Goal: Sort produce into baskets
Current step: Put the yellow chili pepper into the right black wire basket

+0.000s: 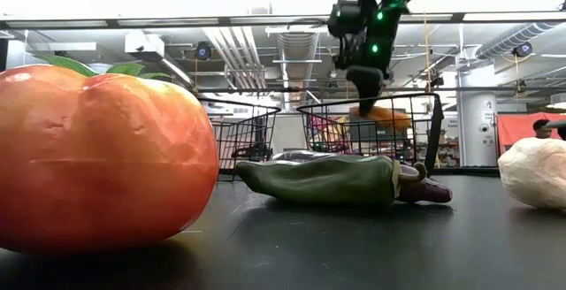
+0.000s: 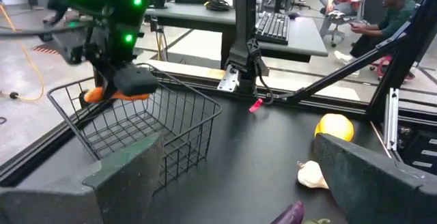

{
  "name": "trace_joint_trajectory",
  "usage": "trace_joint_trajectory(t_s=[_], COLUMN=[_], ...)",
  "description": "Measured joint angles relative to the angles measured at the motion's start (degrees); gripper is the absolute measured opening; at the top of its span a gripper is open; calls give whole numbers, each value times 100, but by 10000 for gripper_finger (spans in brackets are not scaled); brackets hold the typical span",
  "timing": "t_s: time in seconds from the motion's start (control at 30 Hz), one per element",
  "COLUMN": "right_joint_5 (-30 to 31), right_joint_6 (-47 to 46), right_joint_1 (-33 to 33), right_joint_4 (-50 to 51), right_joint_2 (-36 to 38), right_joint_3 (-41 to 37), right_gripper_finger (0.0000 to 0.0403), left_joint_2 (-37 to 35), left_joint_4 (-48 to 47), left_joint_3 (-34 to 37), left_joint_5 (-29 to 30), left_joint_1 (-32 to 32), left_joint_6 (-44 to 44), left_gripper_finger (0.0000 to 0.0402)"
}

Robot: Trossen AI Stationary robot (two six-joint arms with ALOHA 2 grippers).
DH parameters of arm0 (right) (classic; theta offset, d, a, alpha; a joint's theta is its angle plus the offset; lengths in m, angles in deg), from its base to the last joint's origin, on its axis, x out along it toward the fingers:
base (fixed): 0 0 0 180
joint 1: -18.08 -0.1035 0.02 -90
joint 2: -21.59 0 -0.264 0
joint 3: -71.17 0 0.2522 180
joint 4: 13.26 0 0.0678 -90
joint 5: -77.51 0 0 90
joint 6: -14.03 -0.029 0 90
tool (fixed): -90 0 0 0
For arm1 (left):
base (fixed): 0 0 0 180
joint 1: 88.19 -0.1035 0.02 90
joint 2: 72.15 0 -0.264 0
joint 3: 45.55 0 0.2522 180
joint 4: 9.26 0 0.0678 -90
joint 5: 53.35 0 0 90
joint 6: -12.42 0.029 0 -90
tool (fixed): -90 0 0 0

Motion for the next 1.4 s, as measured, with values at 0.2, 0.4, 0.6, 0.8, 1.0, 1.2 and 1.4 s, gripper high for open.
trace_joint_trajectory(t_s=[0.2, 0.4, 0.6, 0.8, 1.0, 1.2, 1.4], right_joint_5=[-108, -109, -109, -109, -109, -109, -109], right_joint_6=[231, 324, 328, 346, 346, 239, 239], right_joint_1=[103, 173, 209, 209, 205, 205, 205], right_joint_4=[106, 138, 125, 115, 93, -33, -34], right_joint_2=[-348, -590, -778, -867, -867, -867, -865], right_joint_3=[-8, -11, -32, -34, -34, -34, -34], right_gripper_finger=[70, 70, 70, 70, 73, 105, 134], left_joint_2=[0, -2, -2, -2, -2, -2, -2], left_joint_4=[-78, -101, -122, -154, -195, -240, -241], left_joint_3=[0, 0, 0, 0, 0, 0, 0], left_joint_5=[0, 0, 0, 28, 46, 48, 48], left_joint_1=[0, 0, 0, 0, 0, 0, 0], left_joint_6=[-82, -103, -103, -103, -101, -101, -101], left_gripper_finger=[362, 362, 362, 362, 362, 362, 362])
